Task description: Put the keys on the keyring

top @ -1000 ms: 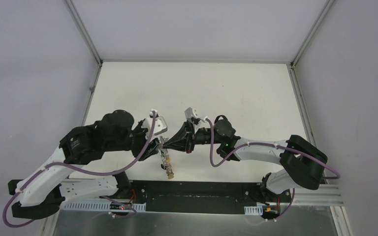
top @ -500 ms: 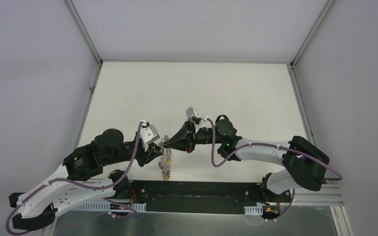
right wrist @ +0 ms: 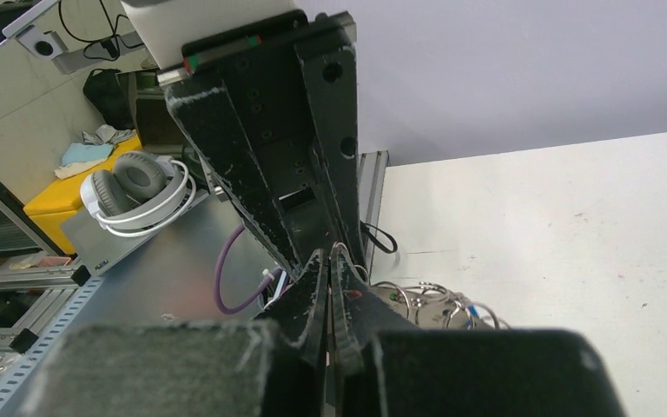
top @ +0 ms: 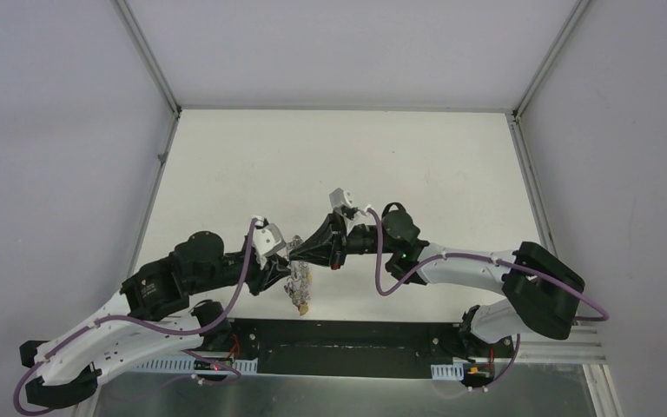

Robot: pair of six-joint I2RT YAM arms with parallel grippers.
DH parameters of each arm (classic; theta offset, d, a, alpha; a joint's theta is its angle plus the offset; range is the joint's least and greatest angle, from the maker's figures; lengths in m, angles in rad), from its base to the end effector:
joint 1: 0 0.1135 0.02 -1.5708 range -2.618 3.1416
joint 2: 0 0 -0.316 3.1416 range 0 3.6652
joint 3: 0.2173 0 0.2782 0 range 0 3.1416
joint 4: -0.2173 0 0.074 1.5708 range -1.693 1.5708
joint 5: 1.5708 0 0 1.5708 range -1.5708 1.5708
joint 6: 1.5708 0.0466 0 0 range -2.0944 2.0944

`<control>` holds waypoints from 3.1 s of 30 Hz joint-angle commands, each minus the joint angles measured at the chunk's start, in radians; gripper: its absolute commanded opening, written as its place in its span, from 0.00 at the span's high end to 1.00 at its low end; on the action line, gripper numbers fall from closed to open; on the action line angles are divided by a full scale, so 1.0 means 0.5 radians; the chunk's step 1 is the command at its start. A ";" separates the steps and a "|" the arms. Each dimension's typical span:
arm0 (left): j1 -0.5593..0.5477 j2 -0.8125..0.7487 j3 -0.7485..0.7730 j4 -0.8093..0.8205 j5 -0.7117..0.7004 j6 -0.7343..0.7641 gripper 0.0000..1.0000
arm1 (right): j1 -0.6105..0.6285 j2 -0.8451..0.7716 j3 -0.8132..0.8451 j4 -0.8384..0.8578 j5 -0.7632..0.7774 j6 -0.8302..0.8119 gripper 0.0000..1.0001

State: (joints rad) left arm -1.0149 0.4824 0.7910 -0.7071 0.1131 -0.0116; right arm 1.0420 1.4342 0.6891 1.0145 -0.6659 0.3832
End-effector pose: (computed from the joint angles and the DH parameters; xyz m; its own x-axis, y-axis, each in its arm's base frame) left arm 0.0438 -0.0805 0.3531 -0.2152 0.3245 -0.9211 0.8965 0.4398 -0.0545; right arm 0.1386 0.2942 0.3159 -0.2416 0.1692 -0.9555 -0.9585 -0.1948 0.2079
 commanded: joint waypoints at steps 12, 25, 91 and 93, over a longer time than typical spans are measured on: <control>-0.010 -0.281 -0.042 0.172 0.209 0.077 0.67 | -0.025 -0.138 -0.037 0.223 0.050 -0.008 1.00; -0.011 -0.113 0.048 0.181 0.084 -0.180 0.42 | -0.248 -0.347 -0.233 -0.034 0.114 -0.042 1.00; 1.794 0.755 -0.852 1.762 -0.016 -0.052 0.01 | -1.872 -0.719 -0.625 -1.244 1.387 -0.667 0.00; 1.794 0.806 -0.970 2.002 -0.125 -0.042 0.01 | -1.879 -0.609 -0.624 -1.149 1.410 -0.692 0.00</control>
State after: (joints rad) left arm -0.1207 0.8612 0.4042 0.0399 0.1757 -0.1028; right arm 0.1135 1.0554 0.3897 0.2905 -0.0681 0.0929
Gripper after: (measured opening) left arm 0.991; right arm 0.996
